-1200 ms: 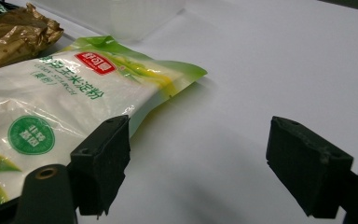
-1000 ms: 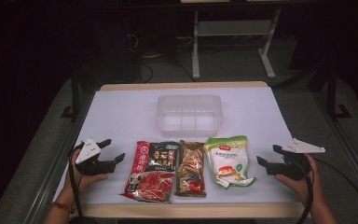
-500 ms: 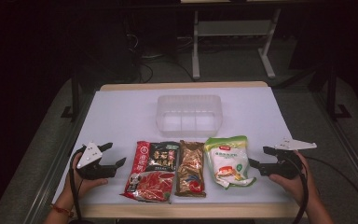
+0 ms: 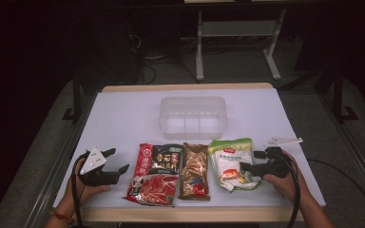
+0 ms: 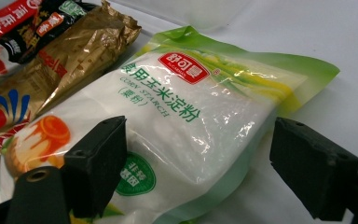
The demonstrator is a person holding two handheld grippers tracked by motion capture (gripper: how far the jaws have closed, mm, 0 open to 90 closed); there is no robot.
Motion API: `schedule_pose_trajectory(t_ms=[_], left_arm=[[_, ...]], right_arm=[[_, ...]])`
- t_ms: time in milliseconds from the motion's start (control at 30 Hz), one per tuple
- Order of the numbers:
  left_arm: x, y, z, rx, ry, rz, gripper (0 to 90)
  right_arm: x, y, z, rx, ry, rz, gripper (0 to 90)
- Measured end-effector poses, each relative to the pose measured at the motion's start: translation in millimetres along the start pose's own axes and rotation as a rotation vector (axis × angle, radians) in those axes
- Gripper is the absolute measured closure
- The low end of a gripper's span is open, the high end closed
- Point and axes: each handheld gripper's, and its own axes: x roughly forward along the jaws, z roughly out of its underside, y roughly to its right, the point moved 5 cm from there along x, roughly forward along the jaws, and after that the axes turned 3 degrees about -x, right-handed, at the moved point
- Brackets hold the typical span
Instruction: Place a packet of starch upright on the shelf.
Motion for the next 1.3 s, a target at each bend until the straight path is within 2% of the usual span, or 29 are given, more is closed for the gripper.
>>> schedule_pose_trajectory(t_ms=[67,133,167,233,333,433,533,633,733,933,967,1067,1133,1200,1300], left_arm=[[0.1,0.3,0.0,-0.002,0.0,0.001,23.6],[0.5,0.6,0.0,-0.001,-0.002,0.004,23.6],[0.7,0.8,-0.1,-0.002,-0.002,0.004,23.5],[1.3,1.8,-0.6,-0.003,-0.002,0.006,23.6],[2.2,2.6,-0.8,-0.002,-0.003,0.009,23.6],[3.2,2.9,-0.9,0.004,-0.007,0.013,23.6],[5.1,3.4,-2.2,0.009,-0.008,0.015,23.6],[5.9,3.6,-2.8,0.014,-0.008,0.018,23.6],[6.6,3.5,-3.1,0.01,-0.004,0.021,23.6],[7.1,4.4,-1.9,0.013,-0.014,0.024,23.6],[7.3,4.7,-1.6,0.011,-0.016,0.025,23.6],[8.0,5.3,-1.0,0.008,-0.02,0.024,23.6],[8.2,5.5,-0.7,0.009,-0.021,0.024,23.6],[8.8,5.2,0.5,0.011,-0.028,0.025,23.6],[8.4,4.0,1.0,0.007,-0.027,0.022,23.6]], right_arm=[[2.1,1.9,0.1,0.033,-0.01,-0.025,15.8],[4.1,2.4,0.6,0.041,-0.02,-0.034,13.9],[9.7,3.4,2.4,0.066,-0.052,-0.081,13.5],[13.5,5.1,2.5,0.099,-0.079,-0.112,12.4],[16.5,6.9,1.4,0.112,-0.104,-0.124,8.7],[20.2,8.4,1.5,0.14,-0.122,-0.182,8.5],[22.5,7.4,-2.8,0.132,-0.134,-0.255,12.9],[25.7,1.0,-6.9,0.133,-0.15,-0.337,13.3],[29.0,-2.9,-9.6,0.116,-0.157,-0.376,14.1],[29.6,-9.9,-12.4,0.068,-0.136,-0.377,22.7],[30.2,-13.6,-12.8,0.045,-0.123,-0.372,31.0],[29.8,-16.5,-14.5,0.021,-0.117,-0.359,47.1],[29.4,-16.5,-14.8,0.018,-0.117,-0.356,50.5],[27.6,-16.8,-14.6,0.001,-0.118,-0.335,60.9],[24.9,-21.4,-14.8,-0.044,-0.107,-0.304,67.6]])
